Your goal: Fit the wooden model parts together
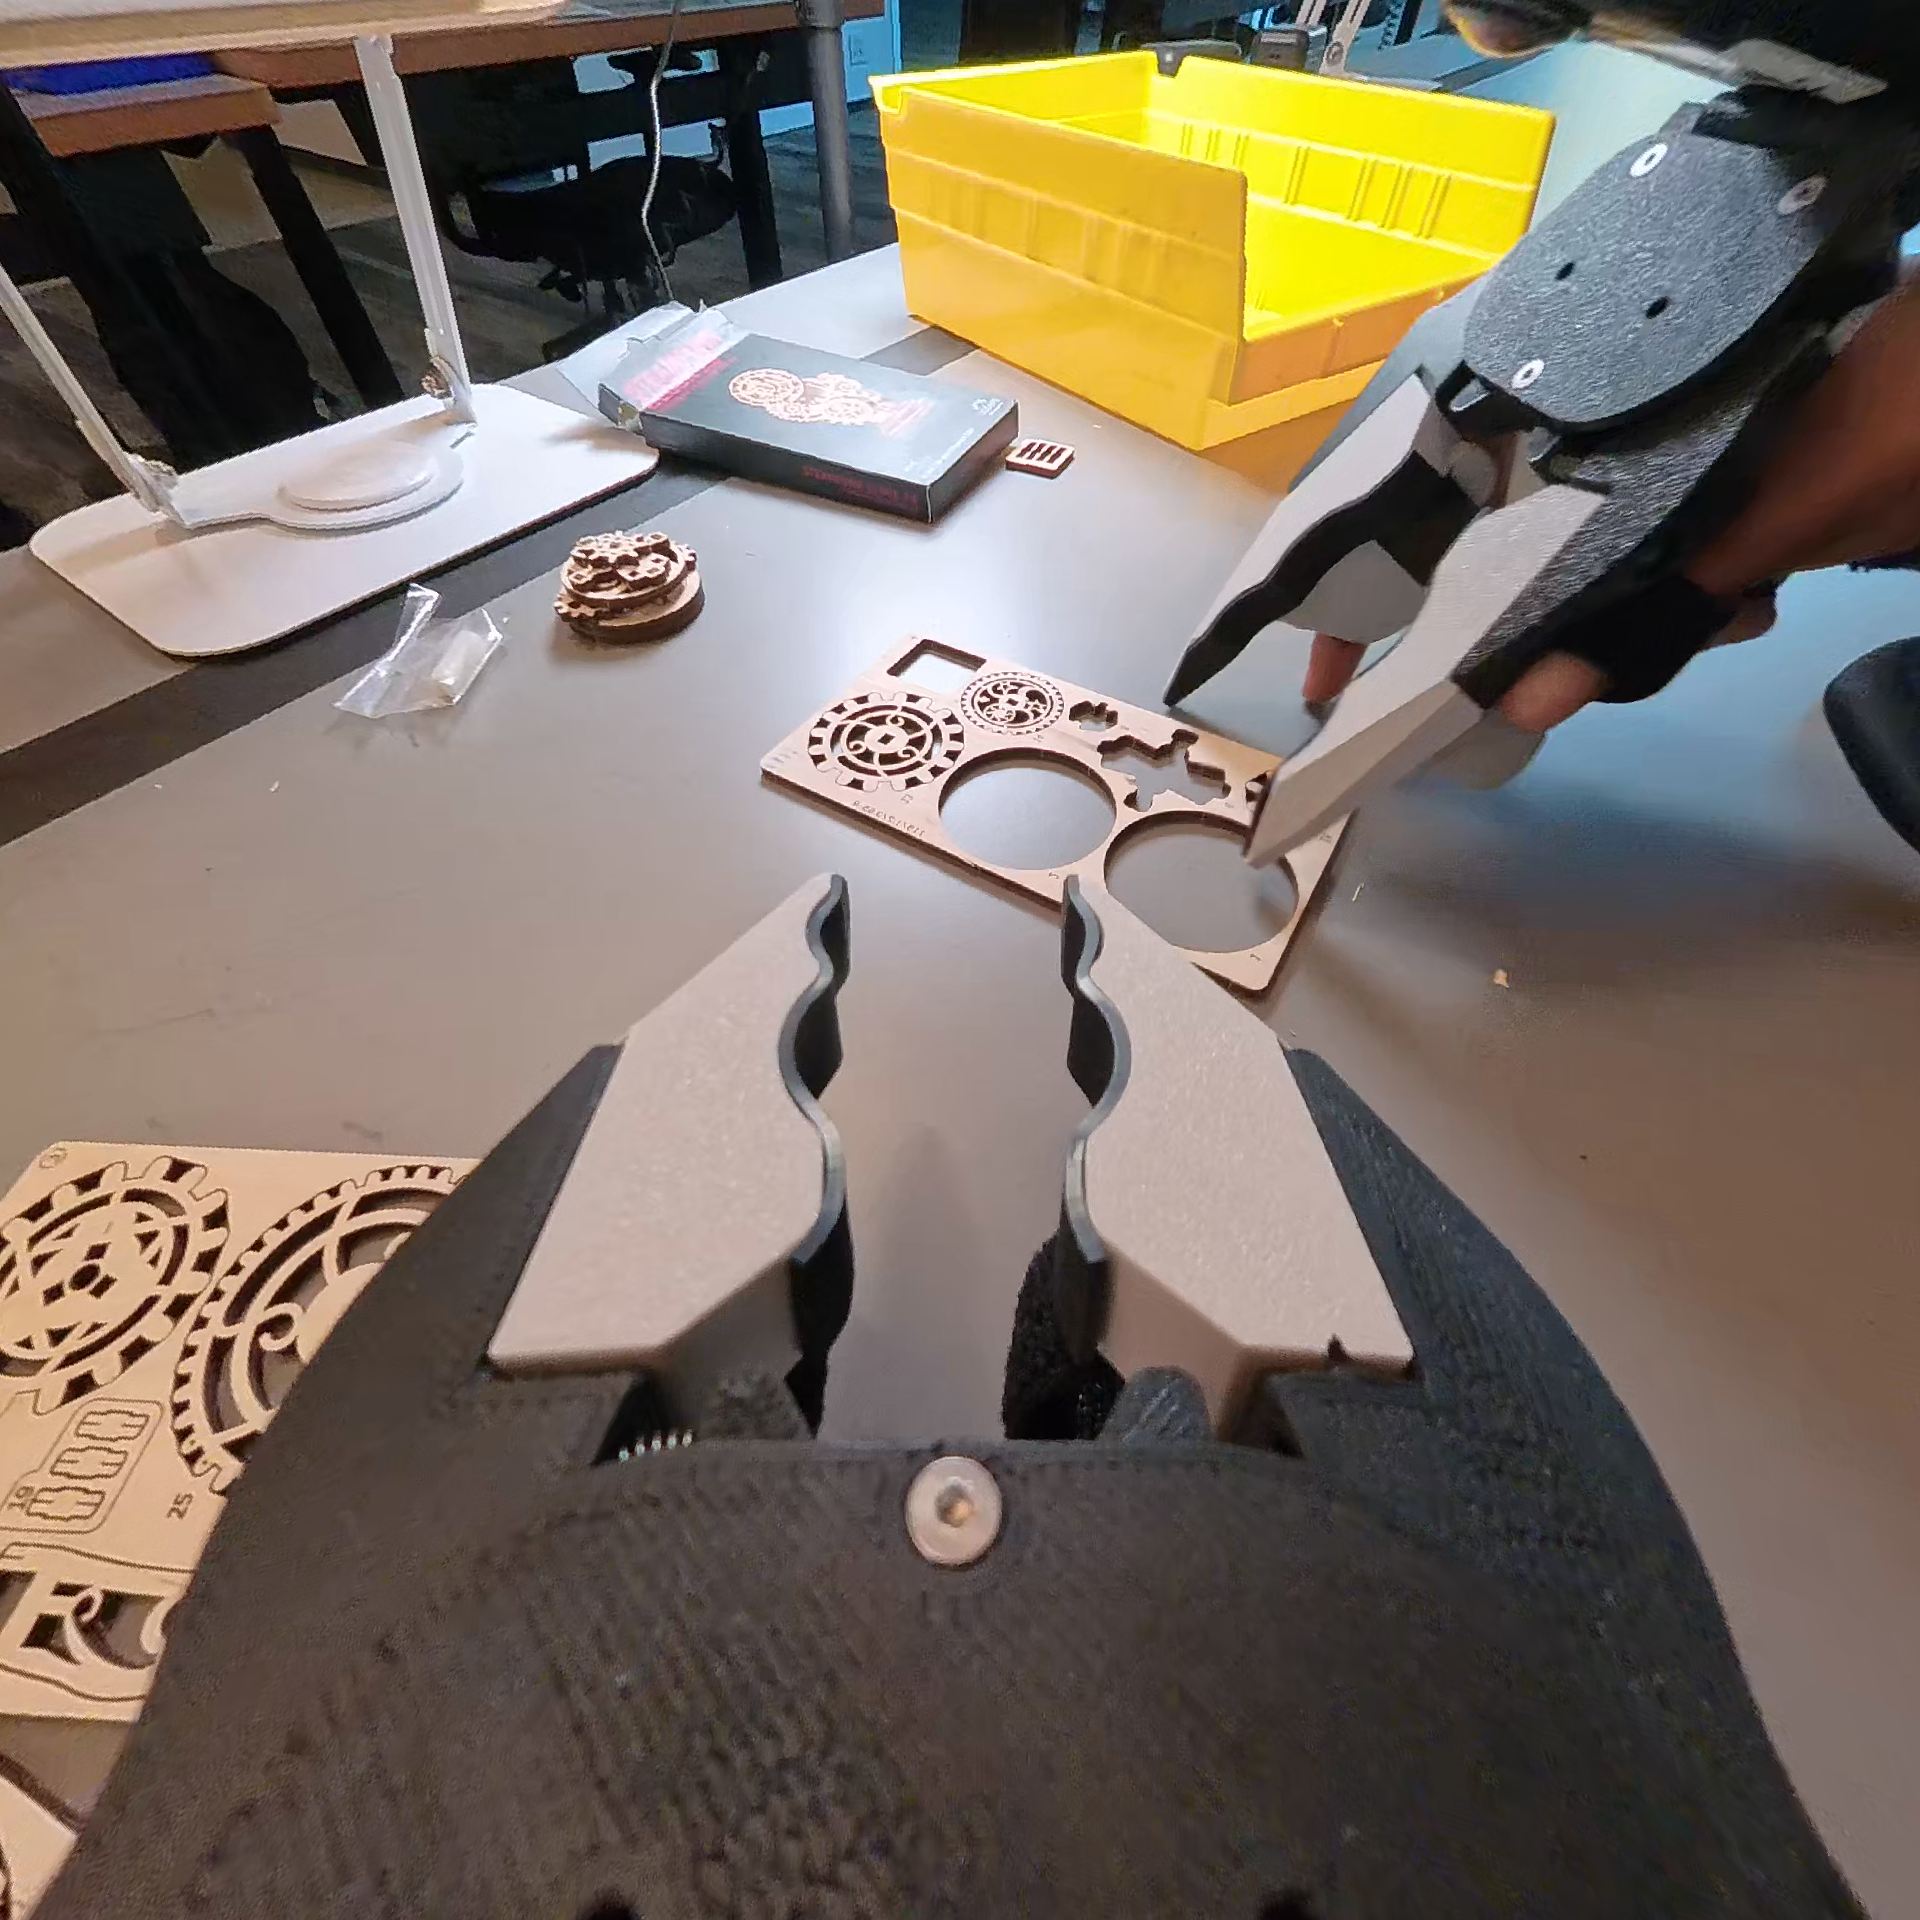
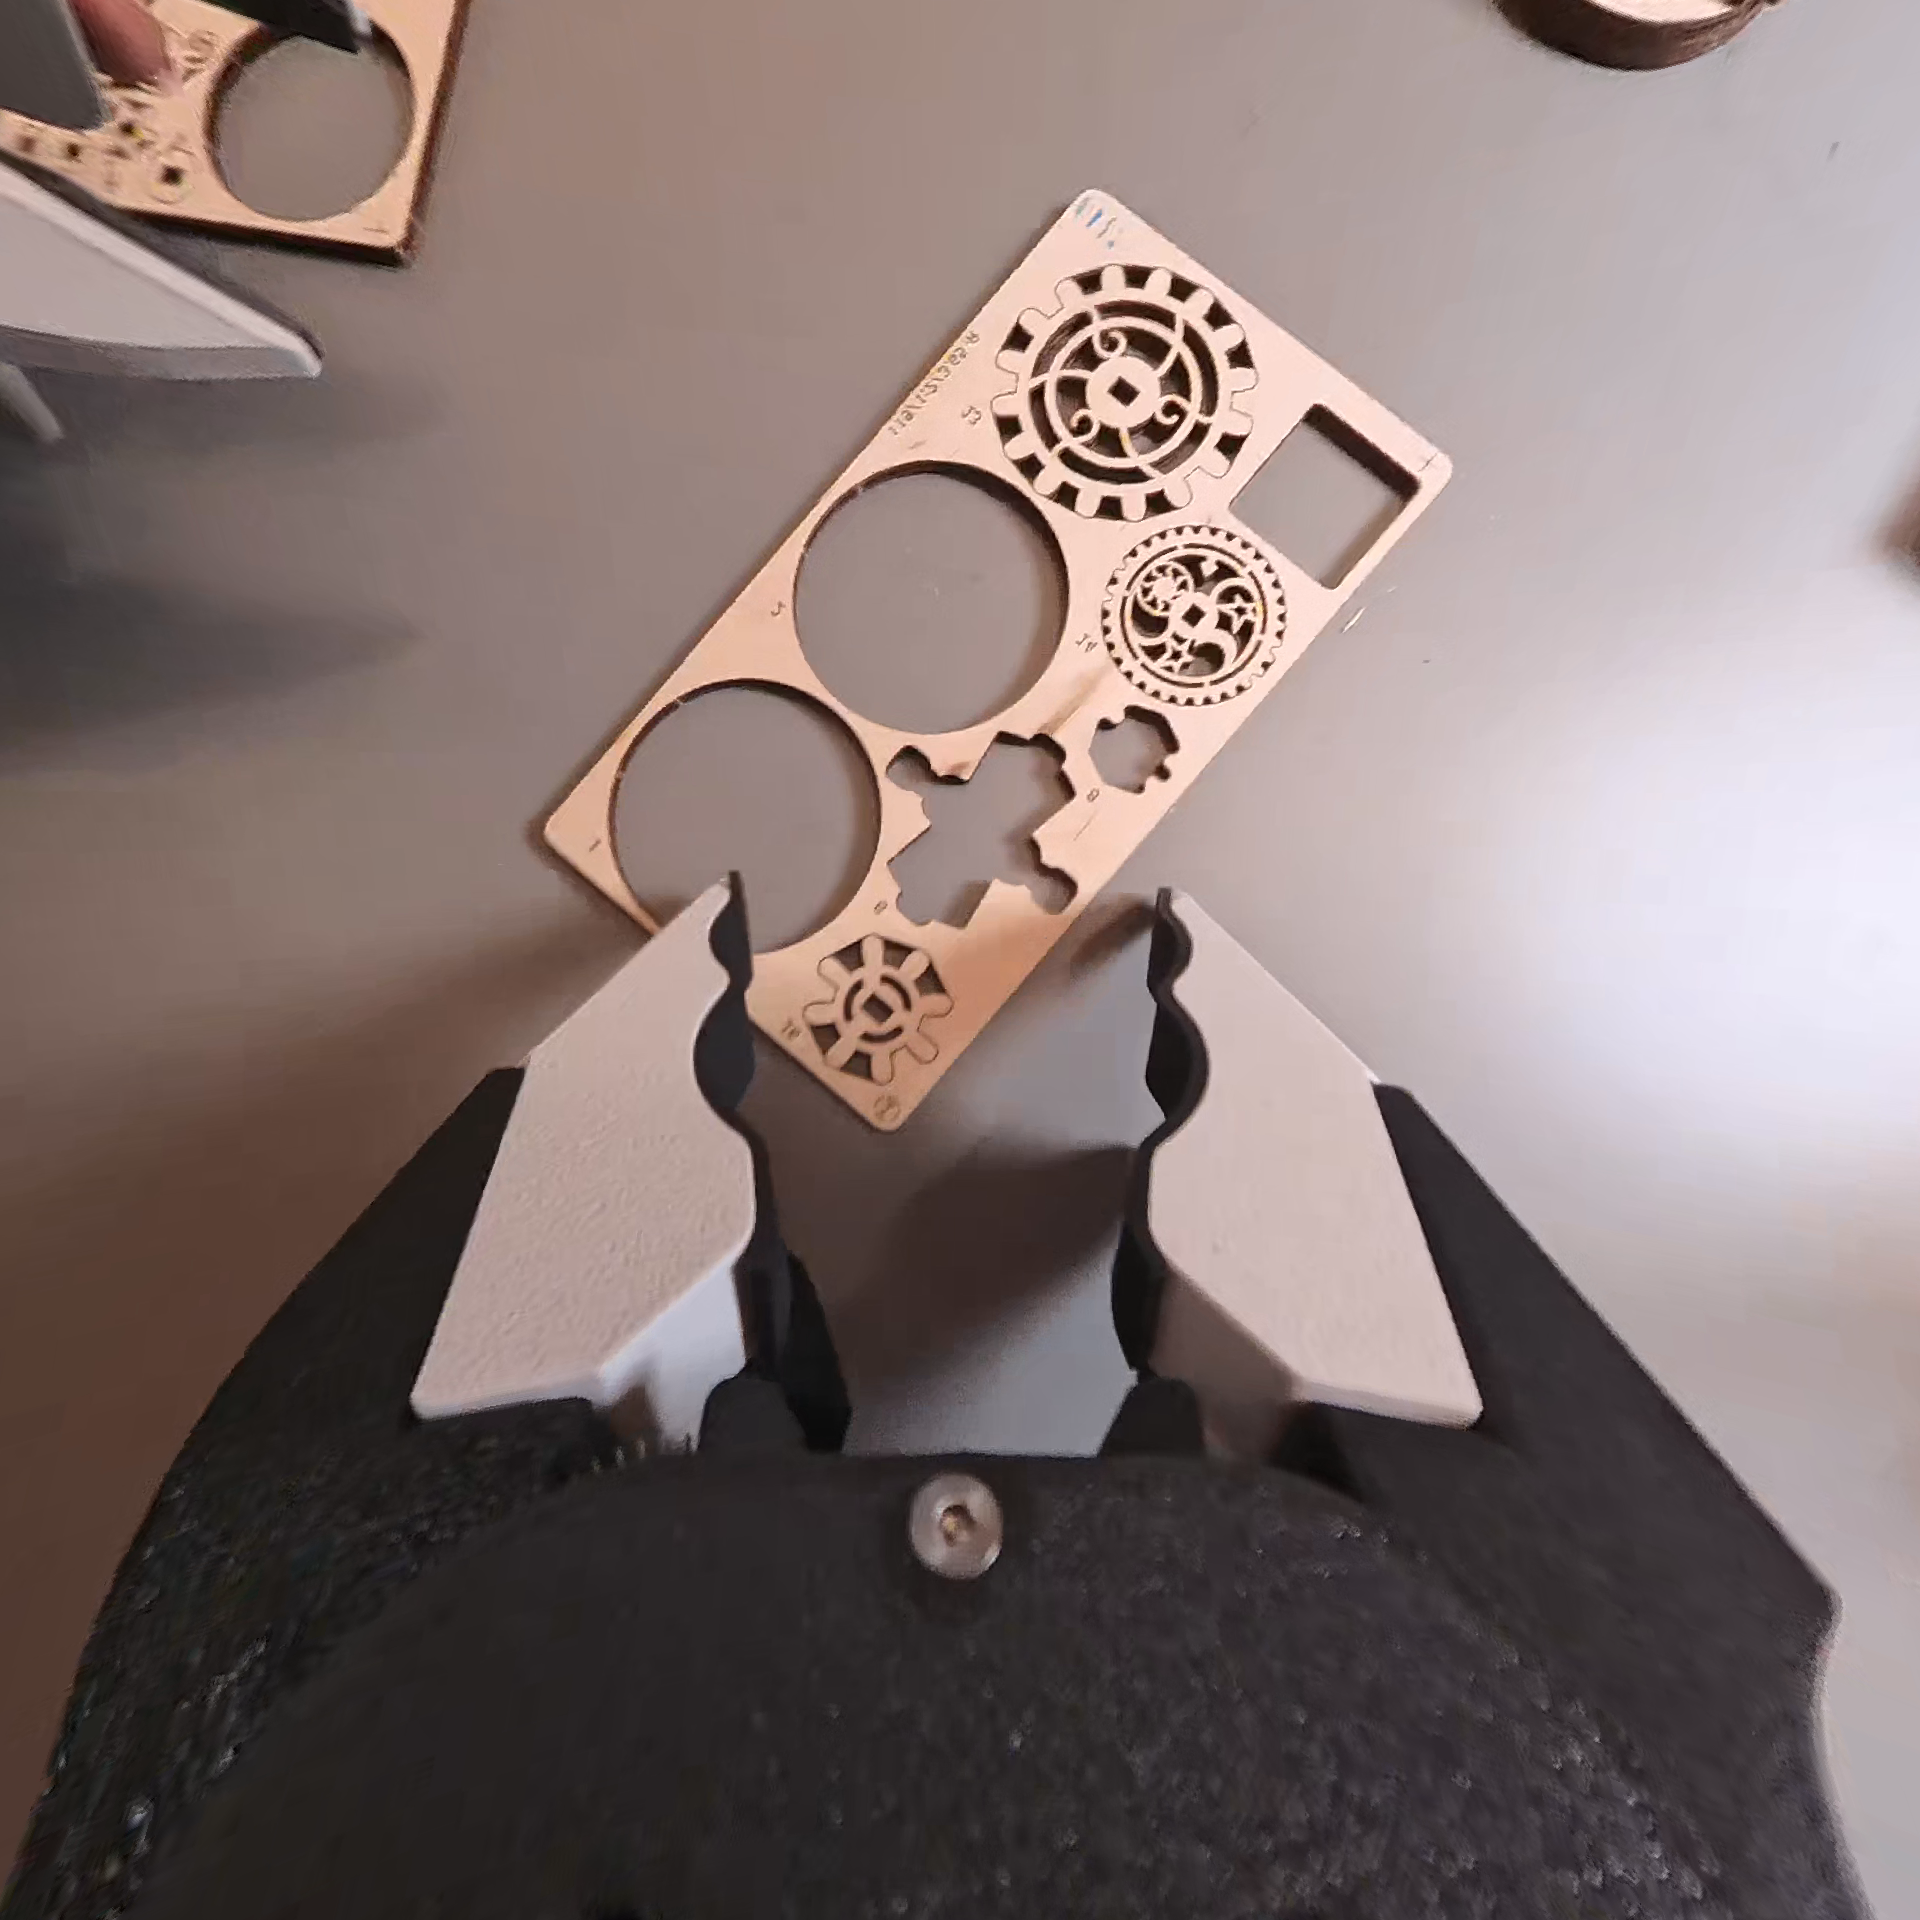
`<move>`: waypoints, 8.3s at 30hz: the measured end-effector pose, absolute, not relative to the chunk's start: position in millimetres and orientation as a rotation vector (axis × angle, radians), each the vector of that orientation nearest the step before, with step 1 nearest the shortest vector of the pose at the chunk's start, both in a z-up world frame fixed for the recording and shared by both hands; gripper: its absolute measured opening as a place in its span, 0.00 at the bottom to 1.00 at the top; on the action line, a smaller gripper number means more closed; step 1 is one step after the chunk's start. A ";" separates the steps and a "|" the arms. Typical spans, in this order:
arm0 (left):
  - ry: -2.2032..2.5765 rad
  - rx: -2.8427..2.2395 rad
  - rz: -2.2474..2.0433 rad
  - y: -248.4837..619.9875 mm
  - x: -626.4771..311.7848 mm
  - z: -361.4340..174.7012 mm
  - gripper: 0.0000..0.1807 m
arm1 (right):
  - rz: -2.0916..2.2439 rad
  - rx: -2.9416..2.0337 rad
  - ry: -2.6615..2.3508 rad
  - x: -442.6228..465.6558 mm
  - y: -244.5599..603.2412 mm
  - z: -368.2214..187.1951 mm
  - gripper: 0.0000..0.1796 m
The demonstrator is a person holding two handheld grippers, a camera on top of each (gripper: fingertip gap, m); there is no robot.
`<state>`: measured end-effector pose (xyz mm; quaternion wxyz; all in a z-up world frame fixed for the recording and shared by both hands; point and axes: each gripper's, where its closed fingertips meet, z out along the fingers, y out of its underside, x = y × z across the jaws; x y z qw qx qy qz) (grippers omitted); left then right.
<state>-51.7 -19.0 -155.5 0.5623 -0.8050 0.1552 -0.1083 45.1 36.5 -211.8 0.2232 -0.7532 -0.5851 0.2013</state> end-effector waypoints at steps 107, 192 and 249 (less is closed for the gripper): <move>0.539 -1.491 -1.141 -68.7 6.7 -80.3 0.00 | 0.865 -1.097 -1.739 43.3 -17.9 -62.5 0.21; 0.006 -1.480 -1.329 -33.8 7.5 -89.2 0.00 | 1.960 -1.569 -1.193 11.0 -40.7 -105.3 0.01; 0.197 -1.801 -1.251 -44.4 34.3 -126.4 0.02 | 1.972 -1.647 -1.267 18.6 -41.3 -120.3 0.01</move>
